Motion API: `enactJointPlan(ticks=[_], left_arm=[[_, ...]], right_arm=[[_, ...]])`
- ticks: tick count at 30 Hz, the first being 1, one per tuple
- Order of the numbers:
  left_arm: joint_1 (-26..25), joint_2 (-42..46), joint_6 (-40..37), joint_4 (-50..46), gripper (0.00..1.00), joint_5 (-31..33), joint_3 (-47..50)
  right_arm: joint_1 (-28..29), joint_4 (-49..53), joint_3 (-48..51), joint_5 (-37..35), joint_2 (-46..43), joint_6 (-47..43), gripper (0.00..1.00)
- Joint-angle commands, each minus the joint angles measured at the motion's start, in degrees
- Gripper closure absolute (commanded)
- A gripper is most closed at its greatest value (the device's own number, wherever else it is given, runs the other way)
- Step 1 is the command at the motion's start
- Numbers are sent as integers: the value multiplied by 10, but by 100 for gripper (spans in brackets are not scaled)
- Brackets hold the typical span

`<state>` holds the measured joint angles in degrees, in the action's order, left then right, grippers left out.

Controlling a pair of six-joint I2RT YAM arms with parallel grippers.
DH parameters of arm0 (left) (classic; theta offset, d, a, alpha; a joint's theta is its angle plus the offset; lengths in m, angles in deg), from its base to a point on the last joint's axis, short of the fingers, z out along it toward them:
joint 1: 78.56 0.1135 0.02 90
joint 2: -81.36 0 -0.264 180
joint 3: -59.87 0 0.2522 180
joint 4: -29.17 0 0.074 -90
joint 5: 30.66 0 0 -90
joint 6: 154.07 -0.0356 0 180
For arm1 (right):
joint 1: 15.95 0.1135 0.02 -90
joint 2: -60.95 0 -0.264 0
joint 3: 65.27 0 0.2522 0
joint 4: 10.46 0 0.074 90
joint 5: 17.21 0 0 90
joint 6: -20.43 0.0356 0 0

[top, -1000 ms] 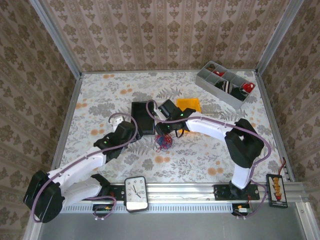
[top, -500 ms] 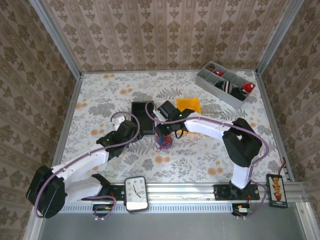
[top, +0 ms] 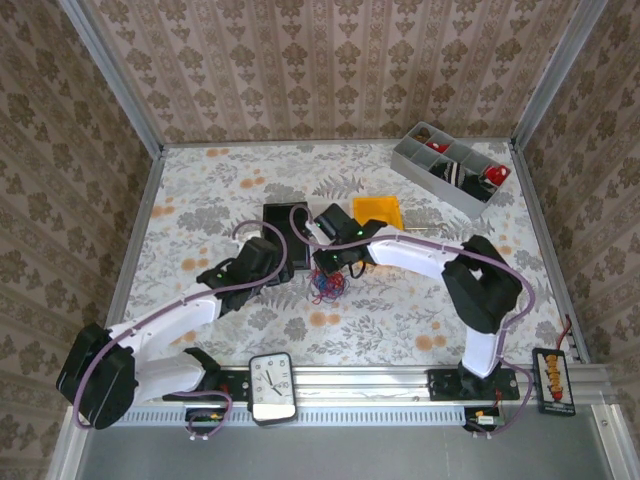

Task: Untangle the cables

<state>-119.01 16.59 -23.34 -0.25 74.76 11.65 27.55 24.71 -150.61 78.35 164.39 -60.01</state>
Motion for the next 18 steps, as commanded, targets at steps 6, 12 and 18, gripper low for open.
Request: enactJointPlan(ticks=[6,12,18], left_arm=[[-33,15,-162,55,0,-157,-1],[-59,-10,-206,109,0,-231,-2],[-98,-129,-261,132,1,-238,-78]], right_arm=[[-29,-7,76,38,-139,38,100],[-58,-13,123,56,-191,75,100],[-92,-34,145,93,-207,123,100]])
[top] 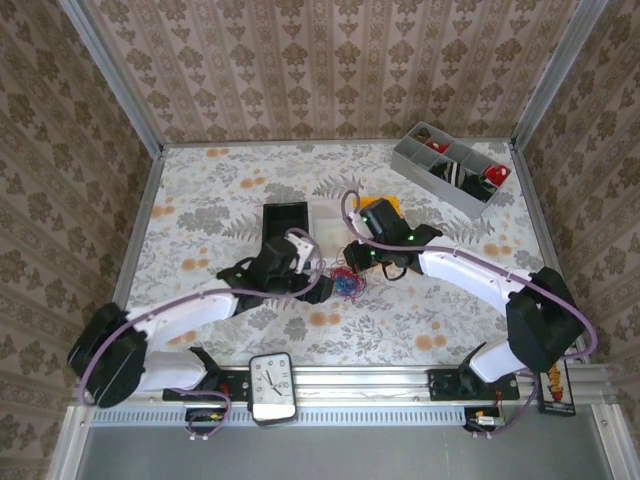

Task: Untangle the cables

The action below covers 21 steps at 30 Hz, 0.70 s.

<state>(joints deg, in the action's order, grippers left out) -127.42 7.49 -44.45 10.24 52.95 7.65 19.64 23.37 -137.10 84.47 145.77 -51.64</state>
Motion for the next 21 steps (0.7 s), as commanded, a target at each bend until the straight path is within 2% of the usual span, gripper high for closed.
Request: enactJointPlan(ticks=[1,9,12,16,19,21], left_arm=[[-20,-60,-61,28,2,-17,-53],[-67,-197,-124,11,5,-2,-155],[-77,-227,-133,5,16,5,-172],[-79,-252,-129,25,40,19,-170],[-77,-269,-130,41,60,6,-171],[-77,-275,-130,36,77,4,-177]], right_arm=[[-21,-27,14,37,-23,53,100],[-65,-35,33,41,-44,111,100],[-83,-46,46,45,-47,138,100],[-103,-67,68,56,-81,174,100],[-113,-73,77,58,-88,191,100],[-121,-70,79,51,-93,201,100]])
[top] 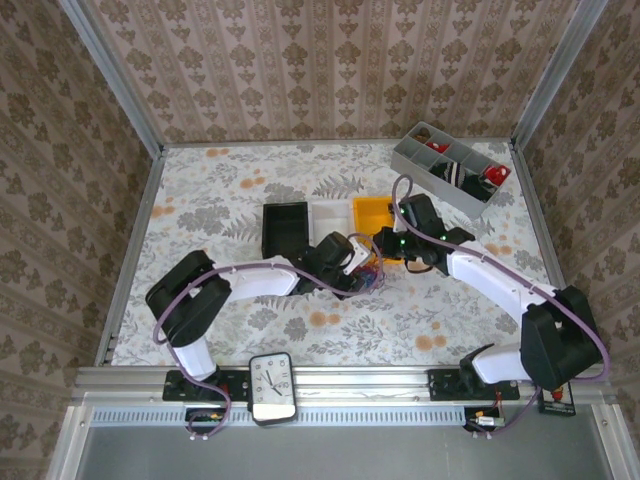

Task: Untangle the cables

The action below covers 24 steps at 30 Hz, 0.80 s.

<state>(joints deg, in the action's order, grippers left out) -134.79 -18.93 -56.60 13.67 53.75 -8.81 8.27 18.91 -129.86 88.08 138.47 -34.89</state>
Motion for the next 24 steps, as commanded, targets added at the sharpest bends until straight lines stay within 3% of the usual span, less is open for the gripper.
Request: enactJointPlan(ticks=[1,3,4,13,24], left_arm=[[-2,-11,-8,3,84,-4,-10],[3,-4,-1,14,98,-7,2],[7,2,3,20,100,-7,10],[50,112,57,12,100,16,105],[74,257,167,-29,100,102,253]], right_arm=[[-11,-25,7,9,-23,37,100],[-20,-26,10,-3,-28,46,100],[-25,-27,12,-7,-31,52,100],[-79,-11,31,-78,-59,77,100],[-146,43,64,-188,-108,90,100]])
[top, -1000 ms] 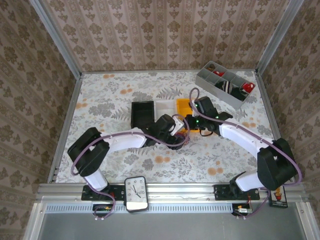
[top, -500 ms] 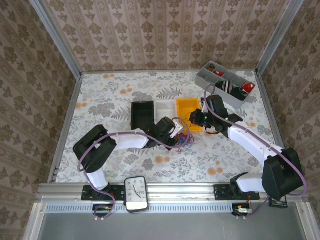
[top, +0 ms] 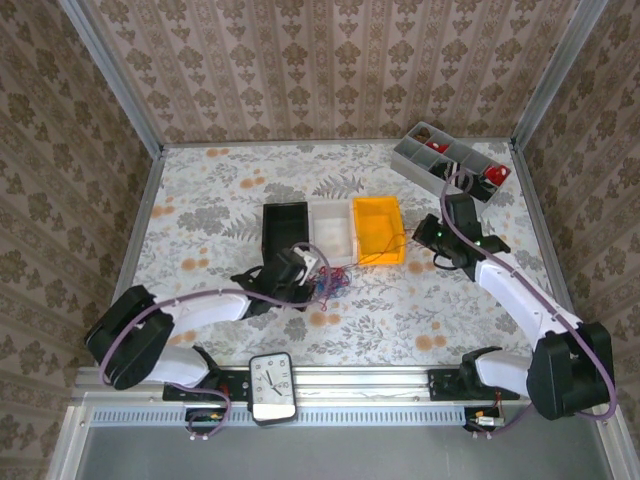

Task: Untangle the cables

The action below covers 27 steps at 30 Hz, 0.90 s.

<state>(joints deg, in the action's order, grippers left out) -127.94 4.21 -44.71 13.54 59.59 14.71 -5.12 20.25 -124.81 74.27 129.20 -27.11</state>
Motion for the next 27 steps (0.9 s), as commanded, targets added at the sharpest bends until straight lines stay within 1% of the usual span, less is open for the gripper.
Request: enactJointPlan(ticks=[1,8,11,14,18,20,21,22,23,25,27], left_arm=[[8,34,57,-33,100,53,25],[29,56,124,-93,100,126,45],[33,62,138,-112,100,146,47],[19,58,98,-94,100,123,38],[-2,37,45,-76,100,84,13],[-5,20,26,-68,100,61,0],[-7,11,21,-68,100,57,-6],[-10,3,14,-70,100,55,-13],[-13,-5,10,-72,100,54,-20],[-19,-17,1,-75,100,49,-32],[-26,-28,-5,-78,100,45,-43]], right_arm=[[-17,33,18,-55,-18,14,100],[-56,53,30,-76,-27,22,100],[-75,77,31,-97,-32,29,100],[-82,82,48,-89,-34,38,100],[-82,67,102,-69,-40,92,95],[-82,61,134,-59,-38,131,88],[-82,59,145,-57,-37,145,79],[-81,61,154,-61,-39,158,64],[-81,62,160,-63,-42,162,56],[-80,71,162,-78,-53,161,46],[-79,80,154,-93,-69,145,40]])
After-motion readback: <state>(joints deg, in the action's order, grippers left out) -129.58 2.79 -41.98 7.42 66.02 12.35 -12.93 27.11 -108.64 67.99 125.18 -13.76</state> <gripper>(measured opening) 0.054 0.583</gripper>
